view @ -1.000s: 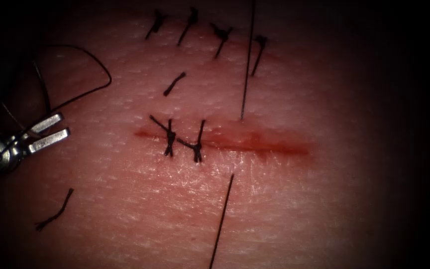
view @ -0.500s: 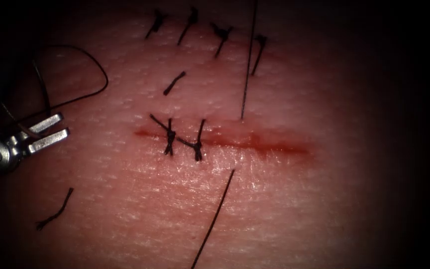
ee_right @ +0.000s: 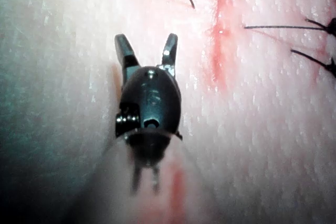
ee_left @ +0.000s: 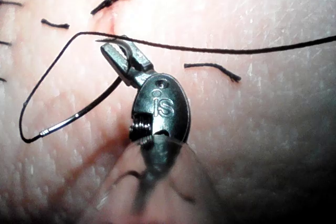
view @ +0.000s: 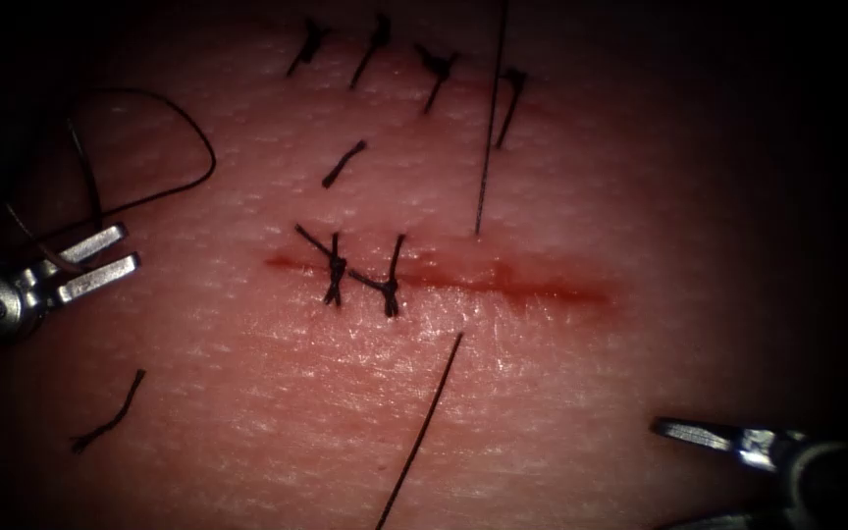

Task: Wound Closure
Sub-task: With the right gripper, repeatedly pull the suture through the wound.

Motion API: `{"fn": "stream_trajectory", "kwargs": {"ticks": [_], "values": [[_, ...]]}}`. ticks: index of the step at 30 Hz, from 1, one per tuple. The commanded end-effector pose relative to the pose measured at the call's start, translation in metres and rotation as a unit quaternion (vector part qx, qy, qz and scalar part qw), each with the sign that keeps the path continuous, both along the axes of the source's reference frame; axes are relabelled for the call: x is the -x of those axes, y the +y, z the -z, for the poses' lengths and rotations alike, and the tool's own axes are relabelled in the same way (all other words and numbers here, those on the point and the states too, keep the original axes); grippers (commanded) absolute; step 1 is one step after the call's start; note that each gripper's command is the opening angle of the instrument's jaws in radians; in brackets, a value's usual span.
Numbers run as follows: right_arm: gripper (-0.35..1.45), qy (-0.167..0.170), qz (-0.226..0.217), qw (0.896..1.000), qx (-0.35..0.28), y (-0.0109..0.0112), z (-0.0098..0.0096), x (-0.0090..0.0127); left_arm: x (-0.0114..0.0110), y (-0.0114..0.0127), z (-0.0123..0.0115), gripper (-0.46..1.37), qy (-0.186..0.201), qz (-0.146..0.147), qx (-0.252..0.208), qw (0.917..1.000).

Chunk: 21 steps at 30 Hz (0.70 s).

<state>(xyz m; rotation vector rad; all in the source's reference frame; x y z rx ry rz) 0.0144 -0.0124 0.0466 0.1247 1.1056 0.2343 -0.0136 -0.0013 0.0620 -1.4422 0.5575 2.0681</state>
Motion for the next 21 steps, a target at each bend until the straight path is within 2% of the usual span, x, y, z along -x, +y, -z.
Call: {"fn": "stream_trajectory", "kwargs": {"ticks": [1, 4, 7, 15, 21], "values": [[1.22, 0.0, 0.002, 1.0, 0.001, 0.0003, -0.0008, -0.0005, 0.0, 0.0, 0.0, -0.35, -0.001, -0.004, -0.001, 1.0], [1.22, 0.001, 0.004, 1.0, 0.006, 0.0008, -0.003, -0.0022, 0.0, 0.0, 0.0, -0.35, -0.001, -0.004, -0.001, 1.0], [1.17, 0.006, 0.009, 1.0, 0.007, 0.0013, -0.0042, -0.0039, 0.0, 0.0, 0.0, -0.35, -0.001, -0.004, -0.001, 1.0], [1.15, 0.01, 0.018, 1.0, 0.015, 0.0018, -0.0063, -0.0073, 0.0, 0.0, 0.0, -0.35, -0.001, -0.004, -0.001, 1.0], [1.09, 0.01, 0.021, 0.999, 0.027, 0.0015, -0.0071, -0.0082, -0.0001, 0.0, 0.0001, -0.35, -0.001, -0.004, -0.002, 1.0]]}}
